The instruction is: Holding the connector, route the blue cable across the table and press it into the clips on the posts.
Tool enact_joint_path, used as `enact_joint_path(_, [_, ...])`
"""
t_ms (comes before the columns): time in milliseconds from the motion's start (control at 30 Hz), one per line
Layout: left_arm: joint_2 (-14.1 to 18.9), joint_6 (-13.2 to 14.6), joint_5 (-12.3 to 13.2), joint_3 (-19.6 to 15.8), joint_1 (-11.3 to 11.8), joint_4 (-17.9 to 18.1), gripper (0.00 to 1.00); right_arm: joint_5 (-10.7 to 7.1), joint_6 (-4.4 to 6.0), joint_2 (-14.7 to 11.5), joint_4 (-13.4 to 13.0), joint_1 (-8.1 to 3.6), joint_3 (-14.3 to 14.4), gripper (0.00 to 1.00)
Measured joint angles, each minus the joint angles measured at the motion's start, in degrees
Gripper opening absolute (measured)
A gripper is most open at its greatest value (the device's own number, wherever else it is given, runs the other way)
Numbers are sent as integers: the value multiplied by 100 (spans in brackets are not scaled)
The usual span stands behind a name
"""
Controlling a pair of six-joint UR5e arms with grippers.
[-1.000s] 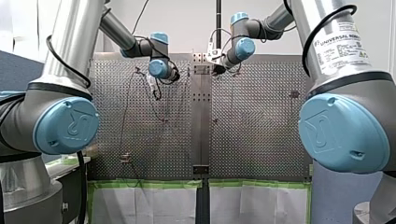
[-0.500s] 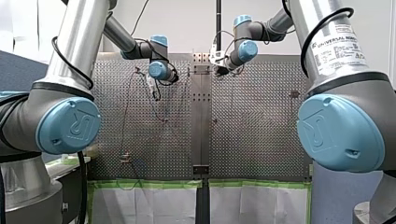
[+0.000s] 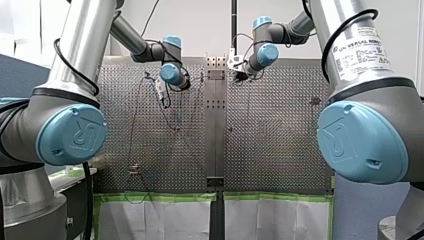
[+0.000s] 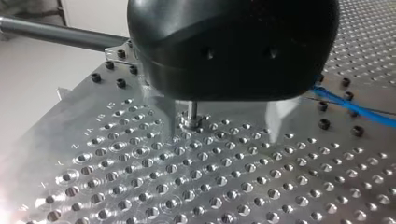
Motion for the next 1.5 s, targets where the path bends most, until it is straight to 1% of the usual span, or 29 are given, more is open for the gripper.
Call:
enact_joint_path(100, [84, 100, -115, -34, -50, -125, 100, -3, -4, -1, 0, -11, 0, 0])
enact_joint_path(167, [170, 94, -137, -94, -93, -222, 100, -5, -5, -3, 0, -19, 0, 0])
enact_joint_path(267, [299, 46, -74, -171, -165, -362, 100, -6, -6, -8, 0, -37, 0, 0])
enact_joint_path(367, [393, 74, 24, -237, -255, -520, 100, -2, -6, -15, 0, -53, 0, 0])
enact_joint_path(567, [617, 13, 77, -427, -416, -798, 100, -3, -6, -29, 0, -85, 0, 0])
enact_joint_path(667, [756, -5, 71, -471, -478, -885, 100, -1, -6, -41, 1, -99, 0, 0])
enact_joint_path(800, [932, 4, -28, -488, -621, -966, 100, 15, -6, -60, 7, -123, 0, 0])
enact_joint_path(967, [1116, -4, -123, -483, -837, -845, 100, 43, -6, -94, 8, -154, 0, 0])
enact_joint_path(1200, [1093, -17, -402, -390, -1165, -572, 100, 72, -2, -104, 16, -203, 0, 0])
enact_joint_path(1333, [960, 59, -571, -246, -1337, -642, 100, 78, 3, -105, 19, -217, 0, 0])
enact_joint_path(1500, [731, 175, -807, -17, -1573, -840, 100, 80, 10, -105, 22, -220, 0, 0])
